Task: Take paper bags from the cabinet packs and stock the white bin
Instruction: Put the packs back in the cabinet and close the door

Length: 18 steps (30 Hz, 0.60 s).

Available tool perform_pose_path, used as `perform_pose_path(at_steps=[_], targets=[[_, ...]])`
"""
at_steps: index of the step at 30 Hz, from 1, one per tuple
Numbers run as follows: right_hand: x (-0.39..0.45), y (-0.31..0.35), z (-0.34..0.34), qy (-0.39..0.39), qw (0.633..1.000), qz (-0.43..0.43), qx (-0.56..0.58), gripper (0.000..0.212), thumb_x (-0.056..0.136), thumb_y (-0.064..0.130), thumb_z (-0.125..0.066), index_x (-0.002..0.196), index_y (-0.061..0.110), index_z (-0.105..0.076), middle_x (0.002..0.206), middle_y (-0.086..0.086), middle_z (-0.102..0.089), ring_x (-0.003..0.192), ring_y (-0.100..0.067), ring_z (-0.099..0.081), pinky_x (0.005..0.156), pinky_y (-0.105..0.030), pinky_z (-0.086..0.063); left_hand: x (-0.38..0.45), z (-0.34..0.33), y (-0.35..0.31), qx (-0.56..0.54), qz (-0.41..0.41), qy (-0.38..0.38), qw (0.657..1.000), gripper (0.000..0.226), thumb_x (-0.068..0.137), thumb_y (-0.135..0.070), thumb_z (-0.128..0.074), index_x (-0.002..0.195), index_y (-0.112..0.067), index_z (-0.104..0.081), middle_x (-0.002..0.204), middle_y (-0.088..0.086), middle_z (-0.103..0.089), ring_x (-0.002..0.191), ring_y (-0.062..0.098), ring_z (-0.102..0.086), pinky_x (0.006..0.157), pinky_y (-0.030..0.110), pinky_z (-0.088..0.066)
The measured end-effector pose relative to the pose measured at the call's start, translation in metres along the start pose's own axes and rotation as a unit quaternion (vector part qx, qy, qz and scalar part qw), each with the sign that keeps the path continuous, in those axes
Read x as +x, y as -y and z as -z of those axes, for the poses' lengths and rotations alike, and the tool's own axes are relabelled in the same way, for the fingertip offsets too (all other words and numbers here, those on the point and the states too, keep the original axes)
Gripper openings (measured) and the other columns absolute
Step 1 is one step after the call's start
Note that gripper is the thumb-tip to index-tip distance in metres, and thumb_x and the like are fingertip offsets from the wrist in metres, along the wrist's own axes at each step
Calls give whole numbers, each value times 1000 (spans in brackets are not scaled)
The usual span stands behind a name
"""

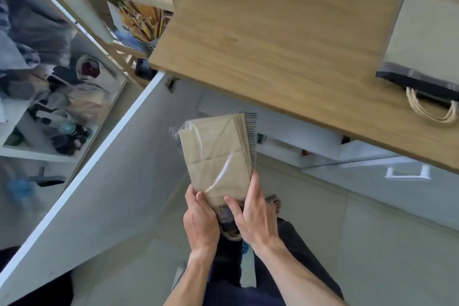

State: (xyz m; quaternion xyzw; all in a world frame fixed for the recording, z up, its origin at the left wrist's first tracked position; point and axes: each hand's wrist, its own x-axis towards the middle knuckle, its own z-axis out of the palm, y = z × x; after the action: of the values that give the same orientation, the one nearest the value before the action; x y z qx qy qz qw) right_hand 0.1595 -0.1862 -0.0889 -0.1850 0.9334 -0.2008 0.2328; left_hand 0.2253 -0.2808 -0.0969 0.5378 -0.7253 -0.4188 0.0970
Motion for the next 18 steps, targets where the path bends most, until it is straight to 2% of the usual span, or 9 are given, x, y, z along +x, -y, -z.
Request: perform_pose_path(at_steps=[3,6,9,10,12,15,18], targets=[[-5,-21,-16,25,999,-32,-16,101,83,78,-13,156,10,-9,141,-12,-48,104,-20,-66,70,-25,-55,-7,-16,17,26,-2,36,999,51,98,-45,-20,132,-19,-47,77,-5,-66,67,20,-63,62,39,-51],[23,-41,-21,24,997,-77,-7,102,80,79,-12,156,11,-8,140,-12,-48,107,-22,-64,75,-27,-53,14,-48,17,20,-1,87,996,45,99,-46,-20,127,-27,-48,79,-7,-69,67,14,-66,63,41,-54],[92,-60,-19,-25,994,-107,-20,91,88,70,-28,156,12,-12,139,-15,-52,107,-31,-63,78,-37,-51,72,-94,-7,19,-105,122,987,42,101,-47,-21,114,-24,-54,67,-5,-64,54,14,-61,52,34,-45],[118,-67,-18,-47,992,-114,-26,87,91,67,-33,155,11,-14,136,-17,-53,105,-34,-63,75,-37,-50,96,-111,-16,35,-141,125,981,43,101,-46,-22,112,-20,-55,68,-2,-64,57,20,-62,53,34,-43],[167,-76,-19,-88,988,-125,-33,83,94,63,-36,153,7,-18,131,-21,-55,103,-38,-62,71,-38,-48,142,-145,-36,92,-189,121,970,39,104,-38,-26,117,-14,-54,85,12,-70,80,36,-65,63,39,-45],[234,-87,-28,-127,983,-131,-27,81,95,65,-34,150,5,-23,125,-23,-56,106,-42,-60,75,-42,-45,200,-191,-55,150,-214,106,959,37,105,-33,-27,115,-10,-54,97,21,-69,92,41,-62,71,42,-42],[282,-95,-35,-136,980,-139,-43,79,95,67,-30,144,5,-31,126,-25,-56,111,-43,-57,79,-42,-41,238,-222,-64,224,-239,92,940,31,104,-26,-28,113,-10,-54,103,19,-68,98,40,-61,76,43,-44]])
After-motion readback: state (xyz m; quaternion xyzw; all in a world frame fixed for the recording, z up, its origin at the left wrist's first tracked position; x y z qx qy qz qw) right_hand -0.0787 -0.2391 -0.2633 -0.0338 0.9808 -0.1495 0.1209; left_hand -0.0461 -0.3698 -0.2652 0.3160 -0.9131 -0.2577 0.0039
